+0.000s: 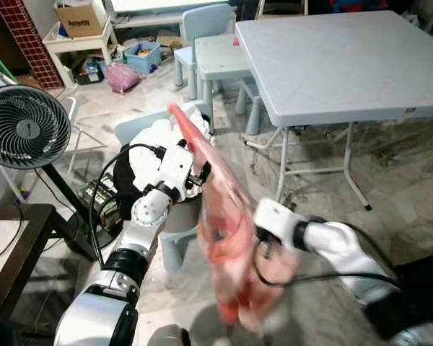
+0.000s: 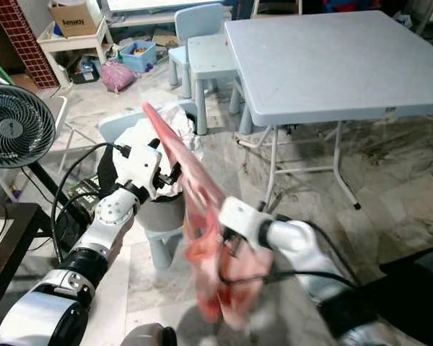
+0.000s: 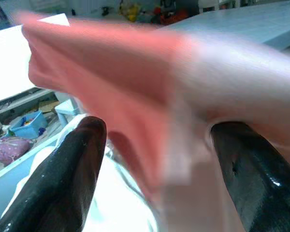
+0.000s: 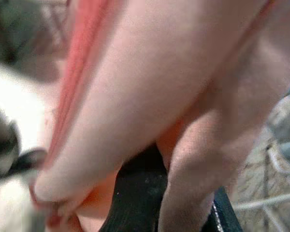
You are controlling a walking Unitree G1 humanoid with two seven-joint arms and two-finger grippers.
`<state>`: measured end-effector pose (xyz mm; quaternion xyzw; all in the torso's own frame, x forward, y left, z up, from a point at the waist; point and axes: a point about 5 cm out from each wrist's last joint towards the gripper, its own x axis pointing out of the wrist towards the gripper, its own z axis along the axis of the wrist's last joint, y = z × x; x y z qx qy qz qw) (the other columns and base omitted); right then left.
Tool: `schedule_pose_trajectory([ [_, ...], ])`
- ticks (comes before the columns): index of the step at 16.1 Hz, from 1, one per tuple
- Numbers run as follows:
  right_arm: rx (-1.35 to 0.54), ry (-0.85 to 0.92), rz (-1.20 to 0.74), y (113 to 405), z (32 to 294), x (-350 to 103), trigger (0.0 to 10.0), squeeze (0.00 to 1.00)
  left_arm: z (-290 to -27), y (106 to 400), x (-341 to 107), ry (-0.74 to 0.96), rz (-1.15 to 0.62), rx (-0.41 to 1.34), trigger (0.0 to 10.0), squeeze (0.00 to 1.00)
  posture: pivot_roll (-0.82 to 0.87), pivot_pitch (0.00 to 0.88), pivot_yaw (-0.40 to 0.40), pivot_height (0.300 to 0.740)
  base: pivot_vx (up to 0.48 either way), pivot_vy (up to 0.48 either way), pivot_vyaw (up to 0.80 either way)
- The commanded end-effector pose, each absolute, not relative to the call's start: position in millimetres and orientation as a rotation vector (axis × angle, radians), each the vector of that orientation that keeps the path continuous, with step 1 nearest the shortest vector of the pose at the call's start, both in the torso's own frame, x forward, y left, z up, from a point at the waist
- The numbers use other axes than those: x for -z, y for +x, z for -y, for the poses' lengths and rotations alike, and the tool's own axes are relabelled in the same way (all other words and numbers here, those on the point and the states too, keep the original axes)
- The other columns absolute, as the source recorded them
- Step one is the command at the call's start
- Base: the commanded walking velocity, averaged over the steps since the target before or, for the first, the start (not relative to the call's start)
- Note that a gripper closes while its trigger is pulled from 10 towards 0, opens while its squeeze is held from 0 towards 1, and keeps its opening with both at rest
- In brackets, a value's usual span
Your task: Hang hanger
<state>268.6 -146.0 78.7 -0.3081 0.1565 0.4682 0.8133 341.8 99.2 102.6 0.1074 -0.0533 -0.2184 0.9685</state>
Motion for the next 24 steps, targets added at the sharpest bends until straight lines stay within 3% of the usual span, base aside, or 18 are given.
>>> schedule_pose_trajectory([
  [1,-1.055,-0.69,-0.333,264,143,-81,10.0,0.0,-105,345,-105,0.23,0.109,0.415,10.0,0.0,-0.06,0.0,0.045,0.74,0.0,0.0,0.0],
  [4,-0.967,-0.757,-0.446,272,166,-75,10.0,0.0,-102,342,-99,0.231,0.083,0.44,10.0,0.0,-0.06,0.0,0.044,0.74,0.0,0.0,0.0],
  [8,-0.936,-0.833,-0.654,290,208,-90,10.0,0.0,-75,325,-80,0.229,0.009,0.619,10.0,0.0,-0.07,0.0,0.031,0.74,0.0,0.0,0.0],
  [11,-0.954,-0.756,-0.826,277,235,-78,10.0,0.0,-61,317,-75,0.223,0.008,0.68,10.0,0.0,-0.08,0.0,0.024,0.74,0.0,0.0,0.0],
  [13,-0.926,-0.737,-0.843,276,239,-78,10.0,0.0,-61,316,-75,0.226,0.009,0.682,10.0,0.0,-0.08,0.0,0.025,0.74,0.0,0.0,0.0],
  [19,-0.676,-0.278,-0.702,300,206,-103,10.0,0.0,-63,324,-84,0.231,0.046,0.634,10.0,0.0,-0.1,0.0,0.034,0.74,0.0,0.0,0.0],
  [24,-0.64,-0.295,-0.637,306,198,-120,10.0,0.0,-53,316,-77,0.207,0.018,0.703,10.0,0.0,-0.11,0.0,0.038,0.74,0.0,0.0,0.0],
])
